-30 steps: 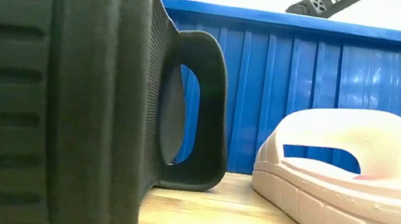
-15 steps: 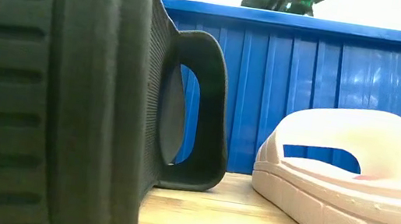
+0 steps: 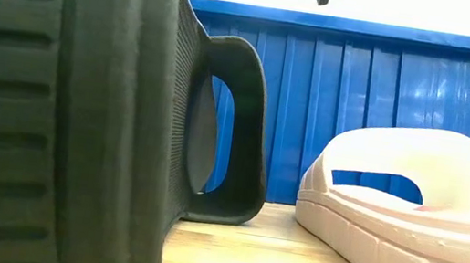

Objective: Pick and place slides into bin
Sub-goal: Put the pink slide into the blue bin

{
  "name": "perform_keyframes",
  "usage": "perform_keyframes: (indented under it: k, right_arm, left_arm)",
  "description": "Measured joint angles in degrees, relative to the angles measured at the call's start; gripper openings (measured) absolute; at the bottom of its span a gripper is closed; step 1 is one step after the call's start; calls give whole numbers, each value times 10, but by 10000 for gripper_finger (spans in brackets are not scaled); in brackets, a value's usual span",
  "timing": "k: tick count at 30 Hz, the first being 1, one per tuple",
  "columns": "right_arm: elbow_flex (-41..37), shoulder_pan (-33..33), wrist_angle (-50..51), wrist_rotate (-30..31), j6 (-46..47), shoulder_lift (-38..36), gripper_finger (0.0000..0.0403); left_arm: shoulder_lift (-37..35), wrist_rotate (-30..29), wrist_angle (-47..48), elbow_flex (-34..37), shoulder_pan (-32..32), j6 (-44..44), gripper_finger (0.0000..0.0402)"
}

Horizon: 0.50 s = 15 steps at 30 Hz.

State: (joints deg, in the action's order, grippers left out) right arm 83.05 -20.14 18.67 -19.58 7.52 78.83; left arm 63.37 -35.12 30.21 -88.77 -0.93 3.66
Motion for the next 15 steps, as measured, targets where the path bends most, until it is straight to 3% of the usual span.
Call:
perform_keyframes:
  k: [5, 7, 15]
  right_arm:
    - [0, 62, 2, 1, 47, -48, 172]
    - [0, 101, 14, 31, 62, -62, 169]
    - [0, 318, 92, 311, 119, -68, 166]
  left_arm:
    - [-28, 36, 4, 1, 0, 3, 272]
    - [-37, 42, 9, 2, 0, 4, 272]
    - [-55, 60, 54, 10, 0, 6, 272]
